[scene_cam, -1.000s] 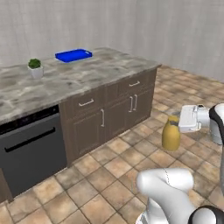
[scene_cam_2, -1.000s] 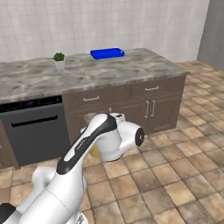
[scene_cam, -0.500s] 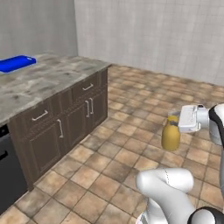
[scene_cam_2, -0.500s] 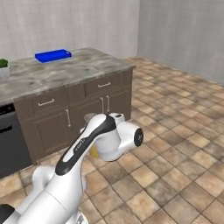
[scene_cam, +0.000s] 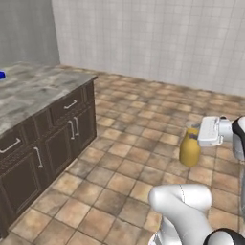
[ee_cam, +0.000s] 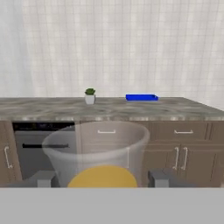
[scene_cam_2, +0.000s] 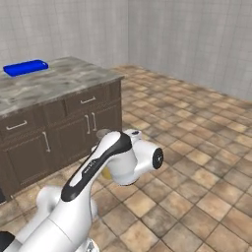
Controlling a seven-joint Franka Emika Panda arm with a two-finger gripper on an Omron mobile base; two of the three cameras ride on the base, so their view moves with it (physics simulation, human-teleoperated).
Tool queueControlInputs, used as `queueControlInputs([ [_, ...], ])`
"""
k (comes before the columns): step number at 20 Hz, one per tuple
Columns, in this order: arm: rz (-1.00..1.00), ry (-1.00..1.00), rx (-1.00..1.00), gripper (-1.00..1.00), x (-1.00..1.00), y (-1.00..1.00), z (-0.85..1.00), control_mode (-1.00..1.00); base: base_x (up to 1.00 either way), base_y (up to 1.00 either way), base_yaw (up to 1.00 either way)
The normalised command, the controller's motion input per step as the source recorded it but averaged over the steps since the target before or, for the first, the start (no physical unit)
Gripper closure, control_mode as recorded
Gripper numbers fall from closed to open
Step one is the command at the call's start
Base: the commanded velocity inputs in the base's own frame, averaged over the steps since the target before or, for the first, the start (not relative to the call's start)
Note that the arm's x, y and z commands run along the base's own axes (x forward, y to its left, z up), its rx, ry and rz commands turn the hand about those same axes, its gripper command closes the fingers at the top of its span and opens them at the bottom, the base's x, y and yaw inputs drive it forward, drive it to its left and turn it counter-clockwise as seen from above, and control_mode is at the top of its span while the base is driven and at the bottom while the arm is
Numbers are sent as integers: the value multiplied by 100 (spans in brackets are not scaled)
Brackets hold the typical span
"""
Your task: There is a tray on the dining counter. Grab the cup, mug, and pitcher and place them on the tray. The pitcher may be placed next to the tray if it cannot fit the tray.
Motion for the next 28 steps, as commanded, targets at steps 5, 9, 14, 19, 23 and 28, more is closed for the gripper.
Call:
queueControlInputs([
  [5,0,0,0,100,0,0,0,100,88,-16,-1],
  [9,0,0,0,100,0,0,0,100,93,-15,0],
  [14,0,0,0,100,0,0,0,100,94,-12,0],
  [19,0,0,0,100,0,0,0,100,94,-11,0],
  [23,0,0,0,100,0,0,0,100,94,-12,1],
  [28,0,0,0,100,0,0,0,100,94,-13,2],
])
